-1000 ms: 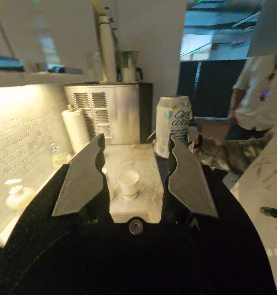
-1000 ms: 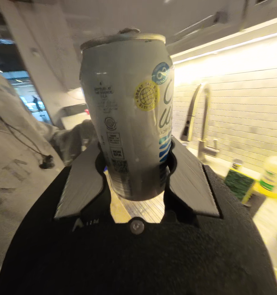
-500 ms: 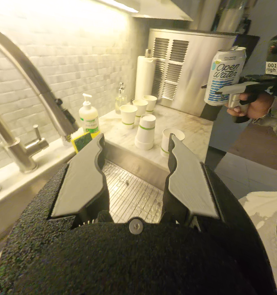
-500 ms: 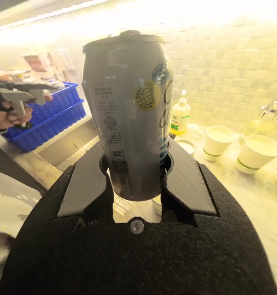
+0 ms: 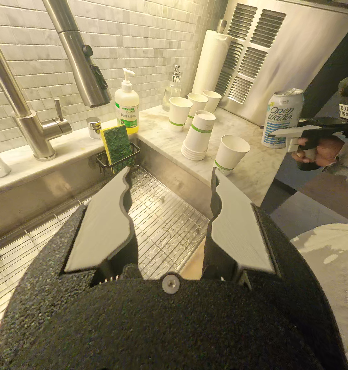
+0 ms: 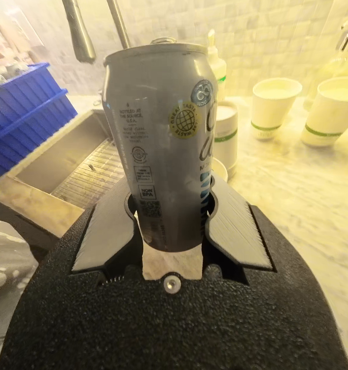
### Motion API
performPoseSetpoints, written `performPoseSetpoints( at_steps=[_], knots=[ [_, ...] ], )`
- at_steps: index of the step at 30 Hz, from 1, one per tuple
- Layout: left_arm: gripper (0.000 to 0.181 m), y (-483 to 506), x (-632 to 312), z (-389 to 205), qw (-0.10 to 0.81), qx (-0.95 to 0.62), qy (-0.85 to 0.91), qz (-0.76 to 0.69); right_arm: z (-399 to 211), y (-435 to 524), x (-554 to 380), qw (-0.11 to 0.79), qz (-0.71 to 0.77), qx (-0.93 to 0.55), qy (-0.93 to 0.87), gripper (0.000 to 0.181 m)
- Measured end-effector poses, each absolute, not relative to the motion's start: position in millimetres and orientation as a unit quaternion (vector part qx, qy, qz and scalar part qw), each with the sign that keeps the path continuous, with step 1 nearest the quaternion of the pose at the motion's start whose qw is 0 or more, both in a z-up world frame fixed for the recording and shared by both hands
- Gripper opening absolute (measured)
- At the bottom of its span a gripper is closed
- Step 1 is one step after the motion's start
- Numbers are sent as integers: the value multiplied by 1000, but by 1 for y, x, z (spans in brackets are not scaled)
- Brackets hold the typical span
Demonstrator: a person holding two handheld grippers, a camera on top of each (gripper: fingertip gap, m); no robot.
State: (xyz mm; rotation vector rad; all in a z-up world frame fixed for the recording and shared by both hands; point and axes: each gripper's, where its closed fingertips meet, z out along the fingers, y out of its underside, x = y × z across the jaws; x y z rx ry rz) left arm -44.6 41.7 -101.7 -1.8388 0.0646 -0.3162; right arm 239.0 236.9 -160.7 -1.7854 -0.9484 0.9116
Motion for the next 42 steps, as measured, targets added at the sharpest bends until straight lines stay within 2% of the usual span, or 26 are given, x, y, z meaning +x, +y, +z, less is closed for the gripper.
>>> performPoseSetpoints(
  at_steps=[6,16,29,42],
  knots=[
    [79,38,-49,-106,593,-797,22,-112,-199,237,251,403,327,-755,-400,65],
    [79,28,-55,-114,588,-802,9,-101,-226,242,267,336,257,-781,-459,65],
    [79,18,-59,-122,586,-804,-6,-98,-240,248,282,283,205,-789,-506,68],
    [79,13,-61,-132,580,-810,-8,-93,-242,251,293,252,170,-788,-535,64]
  ],
)
